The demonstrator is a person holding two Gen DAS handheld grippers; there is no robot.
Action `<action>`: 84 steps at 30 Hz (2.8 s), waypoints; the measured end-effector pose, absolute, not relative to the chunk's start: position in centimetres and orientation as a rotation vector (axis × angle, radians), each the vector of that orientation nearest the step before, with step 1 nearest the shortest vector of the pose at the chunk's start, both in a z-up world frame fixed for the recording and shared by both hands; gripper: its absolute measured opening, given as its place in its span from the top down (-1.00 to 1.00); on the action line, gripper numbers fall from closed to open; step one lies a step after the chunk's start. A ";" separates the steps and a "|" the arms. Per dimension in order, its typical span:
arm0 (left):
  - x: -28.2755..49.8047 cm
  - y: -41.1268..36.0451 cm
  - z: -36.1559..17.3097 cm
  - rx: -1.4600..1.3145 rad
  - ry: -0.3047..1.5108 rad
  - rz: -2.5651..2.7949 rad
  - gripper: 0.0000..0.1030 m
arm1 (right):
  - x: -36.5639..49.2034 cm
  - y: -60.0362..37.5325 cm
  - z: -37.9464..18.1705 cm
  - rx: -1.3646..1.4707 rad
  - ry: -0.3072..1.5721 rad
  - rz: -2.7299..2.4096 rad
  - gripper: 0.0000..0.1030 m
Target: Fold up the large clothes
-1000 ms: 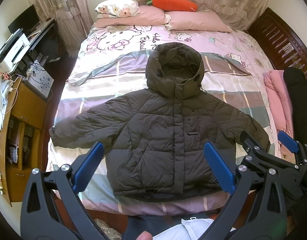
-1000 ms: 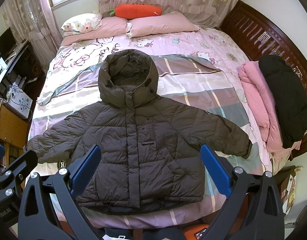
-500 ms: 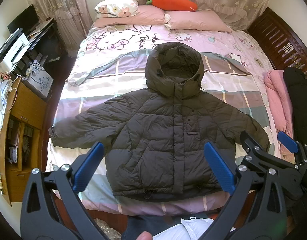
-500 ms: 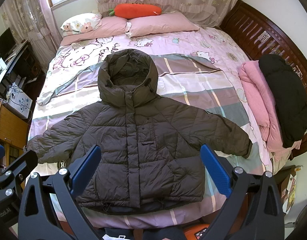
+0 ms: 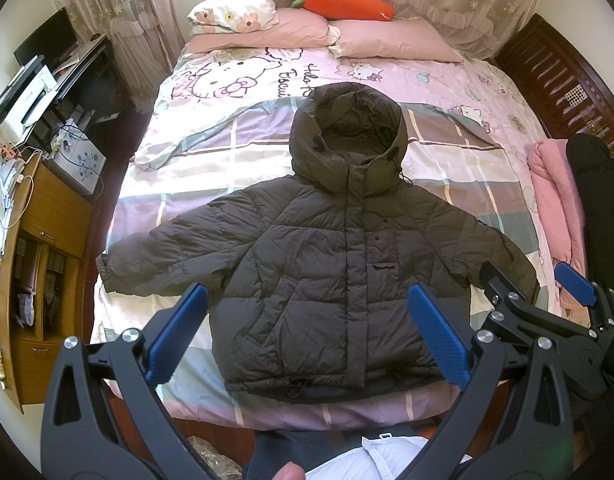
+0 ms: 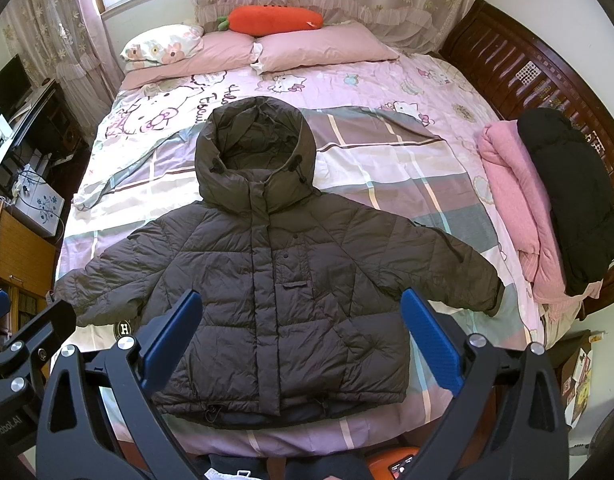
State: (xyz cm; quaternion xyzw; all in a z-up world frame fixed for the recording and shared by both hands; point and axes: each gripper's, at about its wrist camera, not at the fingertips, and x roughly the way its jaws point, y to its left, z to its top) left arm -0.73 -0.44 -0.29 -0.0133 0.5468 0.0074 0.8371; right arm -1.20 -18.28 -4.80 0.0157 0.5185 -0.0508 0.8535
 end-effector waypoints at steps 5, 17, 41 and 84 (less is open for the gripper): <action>-0.7 -0.4 -0.3 -0.029 1.158 0.015 -0.96 | -0.9 -18.1 -4.9 0.032 1.091 -0.108 -0.93; -0.8 -2.2 -2.7 -0.015 1.199 0.012 -0.96 | -1.3 -18.4 -6.8 0.053 1.120 -0.110 -0.93; 6.6 -17.7 -25.4 -0.029 1.719 -0.017 -0.96 | -6.9 -62.9 -39.6 1.280 1.125 -0.540 -0.93; 6.1 -8.9 -29.7 -0.123 1.806 0.257 -0.96 | 15.4 -58.7 -37.8 0.107 1.503 -0.358 -0.74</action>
